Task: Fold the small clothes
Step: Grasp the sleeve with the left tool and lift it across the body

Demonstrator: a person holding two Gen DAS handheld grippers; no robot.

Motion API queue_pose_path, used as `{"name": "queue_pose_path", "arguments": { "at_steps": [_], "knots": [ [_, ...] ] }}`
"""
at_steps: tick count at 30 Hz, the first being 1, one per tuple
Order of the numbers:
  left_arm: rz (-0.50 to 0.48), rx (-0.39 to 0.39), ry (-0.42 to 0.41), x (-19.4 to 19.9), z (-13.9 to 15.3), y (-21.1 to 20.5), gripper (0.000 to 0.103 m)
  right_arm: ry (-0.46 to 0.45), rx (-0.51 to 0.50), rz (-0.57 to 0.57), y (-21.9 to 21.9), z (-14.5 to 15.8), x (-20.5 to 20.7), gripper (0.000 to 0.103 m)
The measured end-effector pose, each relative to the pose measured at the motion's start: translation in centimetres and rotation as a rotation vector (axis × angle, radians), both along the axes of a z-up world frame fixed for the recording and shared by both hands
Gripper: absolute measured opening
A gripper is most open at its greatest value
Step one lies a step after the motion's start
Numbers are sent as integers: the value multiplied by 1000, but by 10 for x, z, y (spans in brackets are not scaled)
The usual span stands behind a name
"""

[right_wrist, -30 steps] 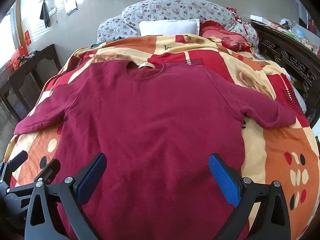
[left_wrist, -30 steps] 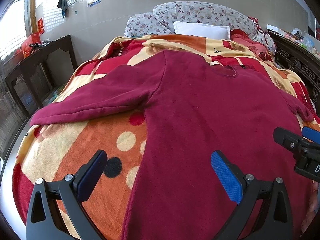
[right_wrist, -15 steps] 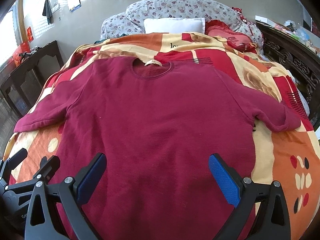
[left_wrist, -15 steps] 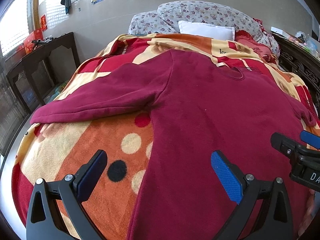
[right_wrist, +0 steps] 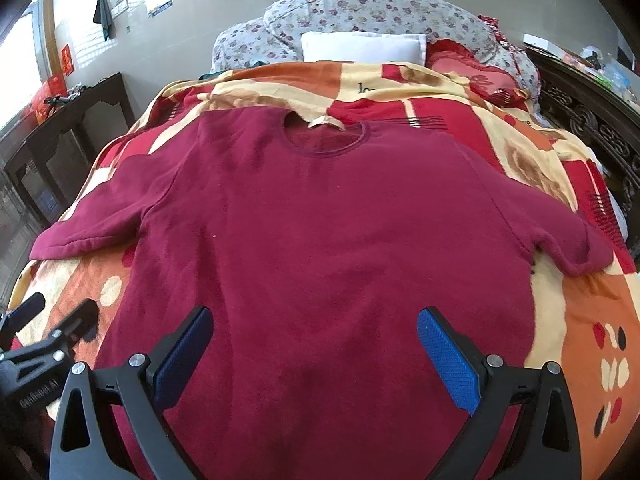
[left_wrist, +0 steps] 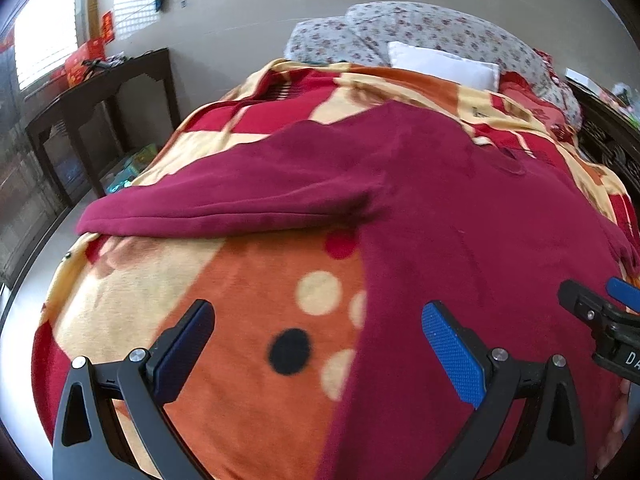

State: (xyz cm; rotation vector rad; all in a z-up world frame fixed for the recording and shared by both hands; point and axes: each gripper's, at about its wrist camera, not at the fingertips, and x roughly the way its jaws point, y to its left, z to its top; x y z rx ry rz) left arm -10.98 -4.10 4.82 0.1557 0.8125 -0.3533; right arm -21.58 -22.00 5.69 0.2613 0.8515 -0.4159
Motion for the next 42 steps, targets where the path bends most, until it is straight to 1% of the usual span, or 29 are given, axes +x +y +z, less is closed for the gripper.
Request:
{"name": "queue_pose_path", "arguments": {
  "at_steps": [4,7,8,11,12,13,14,17,19,20,21,22,23,25,26,27,28,31,32,34,35,36,37,38,39,40,41,42],
  "knots": [
    [63,-14,32,25,-1,33,103,8,6,23,5,-3,11,103],
    [164,-35,53,53,1,71,103,13,10,41,9,-6,18,103],
    [217,-54,56,65,3,90,103,16,12,47,11,-7,20,103],
    [344,-102,51,89,7,129,103,26,20,57,13,-10,24,103],
    [402,-132,54,100,7,144,103,28,26,59,13,-11,25,103],
    [439,-155,60,108,6,154,103,28,32,61,13,-12,26,103],
    [486,-190,81,122,1,166,103,29,37,63,13,-12,27,103],
    [531,-235,131,148,-11,179,103,34,41,75,16,-12,28,103],
    [540,-243,144,166,-18,178,100,40,39,79,17,-13,29,103],
    [541,-242,150,173,-21,176,94,40,43,79,16,-13,30,103],
    [541,-239,164,180,-24,174,84,40,48,79,15,-13,30,103],
    [540,-237,186,187,-29,171,79,40,54,78,14,-14,30,103],
    [537,-234,188,191,-32,170,68,39,59,77,14,-14,30,103],
    [524,-206,154,191,-29,165,38,36,75,76,11,-14,29,103],
    [489,-193,144,191,-24,162,11,34,84,77,10,-14,28,103],
    [469,-191,146,191,-19,159,11,30,96,75,7,-13,26,103],
    [460,-195,129,188,-10,156,11,26,101,72,6,-11,24,103],
    [395,-223,-5,167,37,131,11,-2,99,53,-2,-2,15,103],
    [346,-241,-64,154,60,116,11,-10,99,47,-5,0,12,103],
    [278,-258,-129,137,87,90,11,-27,105,34,-13,7,5,103],
    [214,-268,-169,124,107,66,11,-35,107,27,-17,10,2,103],
    [173,-273,-192,115,117,50,11,-45,108,20,-22,14,-4,103],
    [128,-273,-214,107,127,32,11,-49,109,14,-26,17,-6,103],
    [61,-268,-241,93,138,4,11,-57,109,1,-33,21,-13,103],
    [15,-265,-253,83,142,-15,11,-61,109,-10,-38,23,-17,103],
    [-34,-262,-261,72,144,-35,11,-67,107,-25,-45,24,-23,103],
    [-110,-254,-259,57,144,-66,11,-70,105,-41,-52,26,-29,103],
    [-160,-244,-254,45,141,-85,11,-68,105,-64,-61,26,-37,103]
  ]
}}
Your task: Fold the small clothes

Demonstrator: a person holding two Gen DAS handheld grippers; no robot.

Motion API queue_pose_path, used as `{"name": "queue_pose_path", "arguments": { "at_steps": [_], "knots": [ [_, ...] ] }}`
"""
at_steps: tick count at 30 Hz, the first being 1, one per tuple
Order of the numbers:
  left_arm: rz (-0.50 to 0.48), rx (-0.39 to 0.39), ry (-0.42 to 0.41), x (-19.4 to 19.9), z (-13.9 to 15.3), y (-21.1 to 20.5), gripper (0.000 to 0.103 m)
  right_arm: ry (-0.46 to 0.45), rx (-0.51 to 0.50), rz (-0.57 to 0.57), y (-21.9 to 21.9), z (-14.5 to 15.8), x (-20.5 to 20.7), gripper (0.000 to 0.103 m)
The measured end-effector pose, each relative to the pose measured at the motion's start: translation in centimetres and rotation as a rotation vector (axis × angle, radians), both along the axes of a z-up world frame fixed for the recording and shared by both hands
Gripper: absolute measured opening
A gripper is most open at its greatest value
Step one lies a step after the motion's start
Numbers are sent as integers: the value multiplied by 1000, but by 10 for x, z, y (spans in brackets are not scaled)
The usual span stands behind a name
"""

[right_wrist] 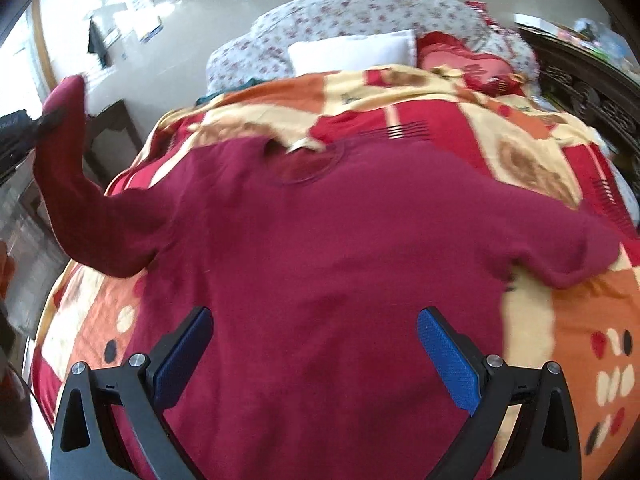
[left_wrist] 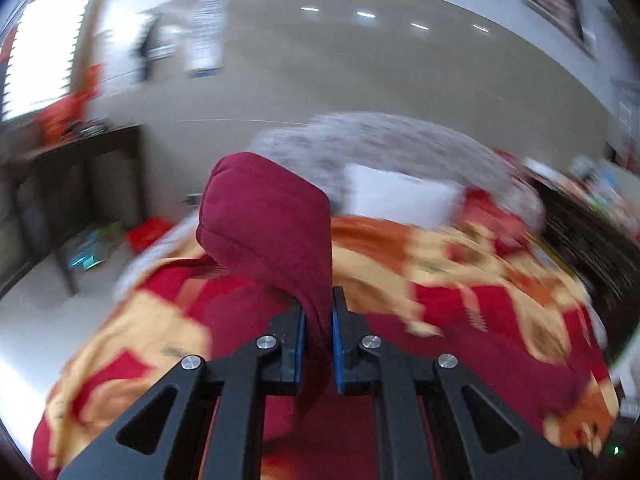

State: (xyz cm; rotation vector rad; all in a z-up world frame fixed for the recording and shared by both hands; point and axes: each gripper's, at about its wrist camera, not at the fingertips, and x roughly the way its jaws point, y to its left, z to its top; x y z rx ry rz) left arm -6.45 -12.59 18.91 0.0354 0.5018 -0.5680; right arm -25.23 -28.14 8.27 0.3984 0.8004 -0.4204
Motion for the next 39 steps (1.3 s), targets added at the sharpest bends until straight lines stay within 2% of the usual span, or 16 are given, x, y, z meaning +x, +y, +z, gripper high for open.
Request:
{"name": "queue_pose_path", "arguments": {
  "at_steps": [5,8,10,13,14,15,17,18,22,25,29,31,33,35,37,39],
  "knots": [
    [-233,106,27,-57,-52,-99,11,23,33,-72,-40,-3,-26,103],
    [-332,171,105,-67,-97,-138,14,33,60,-113,-63,-3,-45,103],
    [-367,223,153,-70,-121,-146,16,35,53,-143,-74,1,-56,103],
    [-390,240,166,-72,-128,-138,35,15,41,-150,-81,6,-61,103],
    [-392,235,157,-71,-126,-133,51,10,38,-148,-82,7,-60,103],
    [-387,224,133,-72,-120,-121,68,6,34,-144,-81,8,-56,103],
    [-361,197,54,-74,-106,-86,82,0,20,-107,-74,9,-46,103],
    [-335,202,17,-73,-99,-73,85,4,11,-89,-71,8,-40,103],
    [-153,298,-78,-49,-98,-27,85,12,-31,-29,-57,5,-10,103],
    [-45,341,-9,-15,-115,-4,85,3,-67,-36,-54,9,13,103],
    [1,336,58,6,-135,-1,85,27,-114,-20,-46,5,58,103],
    [10,347,65,6,-143,-7,85,84,-145,11,-40,-10,88,103],
    [5,371,75,6,-153,-18,85,159,-232,21,-35,-26,109,102],
    [1,404,88,5,-163,-23,85,189,-276,3,-41,-38,109,94],
    [-1,419,97,3,-169,-23,85,154,-223,-23,-54,-37,87,89],
    [-5,408,101,4,-170,-19,85,153,-237,-46,-60,-30,60,87]
  ]
}}
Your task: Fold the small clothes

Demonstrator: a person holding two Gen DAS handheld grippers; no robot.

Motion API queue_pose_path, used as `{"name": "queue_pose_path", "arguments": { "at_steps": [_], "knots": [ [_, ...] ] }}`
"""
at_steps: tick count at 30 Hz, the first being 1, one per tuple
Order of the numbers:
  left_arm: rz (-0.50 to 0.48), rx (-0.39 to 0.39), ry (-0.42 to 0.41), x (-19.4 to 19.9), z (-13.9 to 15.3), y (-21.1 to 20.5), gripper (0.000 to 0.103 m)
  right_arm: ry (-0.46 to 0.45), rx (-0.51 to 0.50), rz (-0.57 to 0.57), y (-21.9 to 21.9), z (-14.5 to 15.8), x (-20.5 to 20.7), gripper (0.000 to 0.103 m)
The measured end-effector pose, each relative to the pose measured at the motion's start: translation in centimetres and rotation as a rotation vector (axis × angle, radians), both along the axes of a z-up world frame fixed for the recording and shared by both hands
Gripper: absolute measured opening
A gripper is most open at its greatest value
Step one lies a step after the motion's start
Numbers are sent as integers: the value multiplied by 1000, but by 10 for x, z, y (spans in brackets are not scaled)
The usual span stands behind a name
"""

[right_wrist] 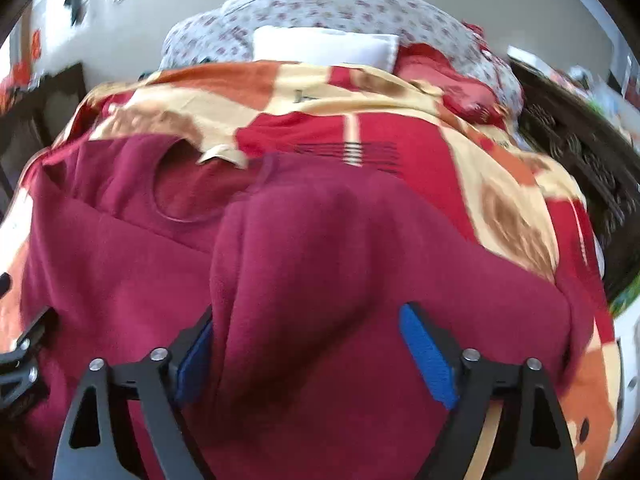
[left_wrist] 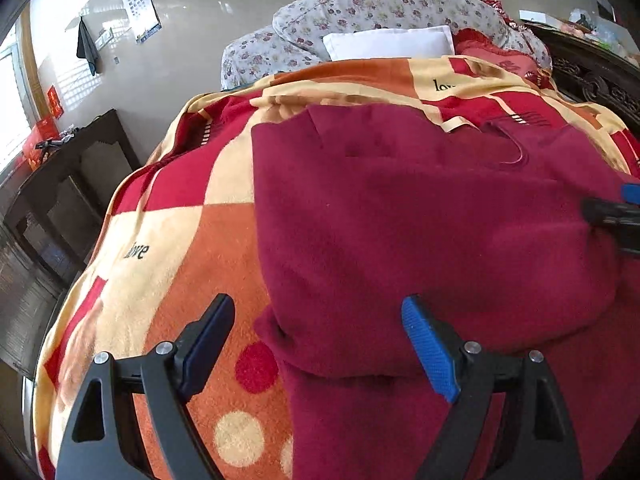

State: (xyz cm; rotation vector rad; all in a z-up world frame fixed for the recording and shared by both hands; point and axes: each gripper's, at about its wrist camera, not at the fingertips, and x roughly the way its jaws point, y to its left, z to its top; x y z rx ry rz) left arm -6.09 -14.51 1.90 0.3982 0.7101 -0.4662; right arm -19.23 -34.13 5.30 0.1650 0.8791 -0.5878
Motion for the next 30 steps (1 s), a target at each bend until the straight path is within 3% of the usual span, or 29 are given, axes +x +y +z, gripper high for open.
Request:
{"name": "queue_pose_path", "arguments": {
  "at_steps": [4,6,9,14,20,21,24,26,28,30],
  "knots": [
    [9,-17,22,3,0,4,85,-38,31,-61,-11,18,-67,89],
    [14,-20,26,2,0,4,85,-119,121,-95,-23,28,-95,94],
    [11,-24,33,-1,3,4,85,-194,174,-102,-32,42,-110,95],
    [-6,-38,2,-8,14,6,85,-170,33,122,-15,48,-60,95],
    [52,-45,14,6,13,21,85,-16,-72,415,12,15,19,94],
    [62,-47,16,9,12,24,85,5,-91,456,16,8,29,91],
    [94,-62,33,20,12,32,85,76,-93,537,21,-14,47,57],
    [107,-71,43,24,12,35,85,49,-115,565,24,-14,47,43],
    [113,-75,47,25,11,36,85,50,-112,549,23,-11,47,12],
    [118,-80,50,26,12,35,85,30,-74,529,19,-1,46,5]
  ]
}}
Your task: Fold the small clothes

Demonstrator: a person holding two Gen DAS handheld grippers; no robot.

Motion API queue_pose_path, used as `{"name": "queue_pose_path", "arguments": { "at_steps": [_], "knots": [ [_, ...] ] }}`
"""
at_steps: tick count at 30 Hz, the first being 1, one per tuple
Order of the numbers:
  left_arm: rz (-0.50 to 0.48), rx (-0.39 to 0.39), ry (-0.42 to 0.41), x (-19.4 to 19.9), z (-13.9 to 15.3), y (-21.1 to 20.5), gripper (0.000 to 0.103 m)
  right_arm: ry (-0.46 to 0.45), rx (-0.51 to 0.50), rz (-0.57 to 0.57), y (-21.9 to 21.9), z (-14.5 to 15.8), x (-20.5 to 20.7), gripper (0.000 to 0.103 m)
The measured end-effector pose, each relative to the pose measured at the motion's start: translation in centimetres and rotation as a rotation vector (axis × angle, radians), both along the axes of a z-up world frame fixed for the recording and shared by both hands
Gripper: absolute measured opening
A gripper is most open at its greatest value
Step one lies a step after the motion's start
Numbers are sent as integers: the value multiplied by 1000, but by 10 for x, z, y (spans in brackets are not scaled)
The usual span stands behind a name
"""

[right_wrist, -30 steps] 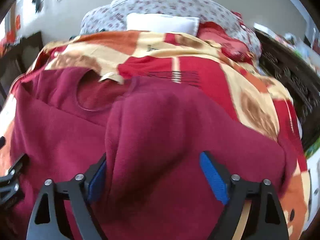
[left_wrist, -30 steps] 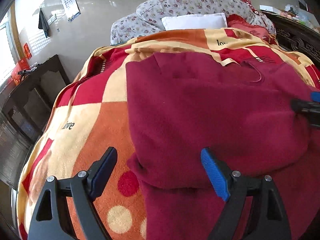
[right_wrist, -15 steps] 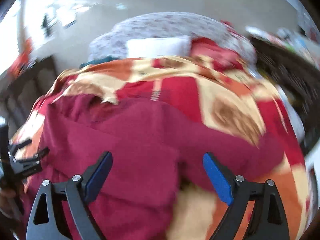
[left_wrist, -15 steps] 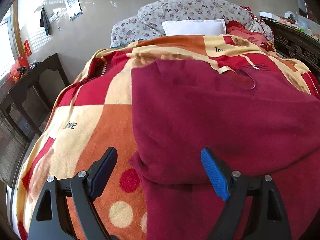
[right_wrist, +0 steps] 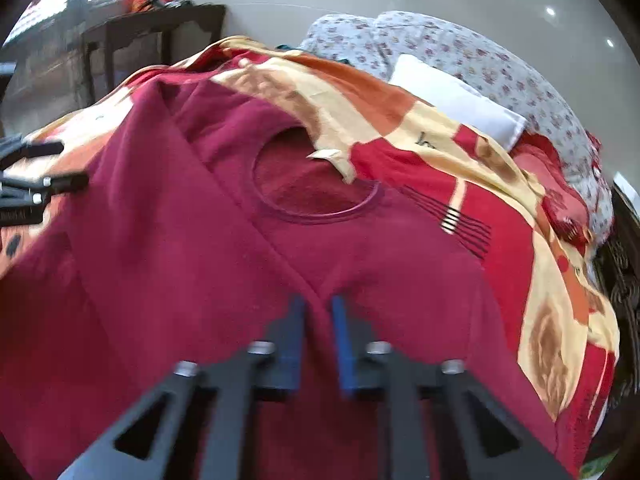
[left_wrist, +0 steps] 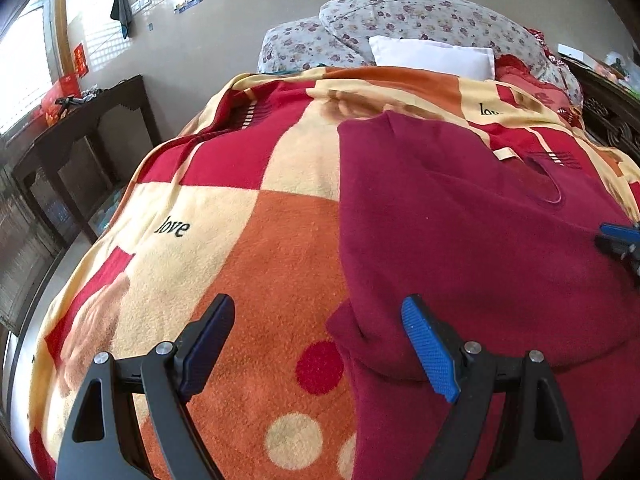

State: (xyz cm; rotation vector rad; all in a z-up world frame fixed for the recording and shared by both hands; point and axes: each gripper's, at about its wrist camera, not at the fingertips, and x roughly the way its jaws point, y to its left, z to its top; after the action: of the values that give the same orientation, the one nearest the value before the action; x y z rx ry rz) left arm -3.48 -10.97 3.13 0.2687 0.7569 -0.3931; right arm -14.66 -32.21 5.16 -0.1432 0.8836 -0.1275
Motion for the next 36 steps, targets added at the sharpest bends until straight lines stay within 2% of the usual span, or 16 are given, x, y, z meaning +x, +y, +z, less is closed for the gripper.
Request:
{"name": "queue_pose_path", "arguments": {
  "at_steps": [2,5,7,9,12,15,16,19,22,25,30,32,34,36],
  "knots": [
    [2,-18,-13,-2,6,-1,85,-23,-16,-10,2,10,-1,5],
    [7,-42,-44,-4,17,-5,85,-75,-98,-52,4,22,6,5],
    [10,-48,-57,-3,21,-10,85,-87,-74,-90,-6,22,18,5],
    [13,-40,-69,-1,21,-19,85,-32,-28,-114,-15,9,30,7],
    [-6,-25,-47,2,16,-29,85,-50,-14,-138,-21,14,15,21],
    [-15,-5,-56,0,12,-31,85,-121,-24,-234,-32,35,-24,42],
    [-16,6,-54,0,9,-32,85,-144,-5,-269,-36,40,-39,44],
    [-9,12,-24,3,-1,-31,85,-122,98,-293,-44,32,-65,44],
    [-4,33,2,5,-13,-33,85,-45,51,-361,-51,3,-71,44],
    [-5,48,21,8,-19,-35,85,-102,106,-382,-54,4,-84,44],
    [-10,45,-6,-5,-4,-30,85,-155,148,-386,-44,24,-100,44],
    [-18,35,-6,-10,-1,-30,85,-140,134,-404,-43,18,-99,44],
    [-24,33,-2,-18,0,-32,85,-102,167,-427,-50,5,-96,46],
    [-38,32,-1,-26,1,-33,85,-122,174,-437,-50,1,-99,46]
  ]
}}
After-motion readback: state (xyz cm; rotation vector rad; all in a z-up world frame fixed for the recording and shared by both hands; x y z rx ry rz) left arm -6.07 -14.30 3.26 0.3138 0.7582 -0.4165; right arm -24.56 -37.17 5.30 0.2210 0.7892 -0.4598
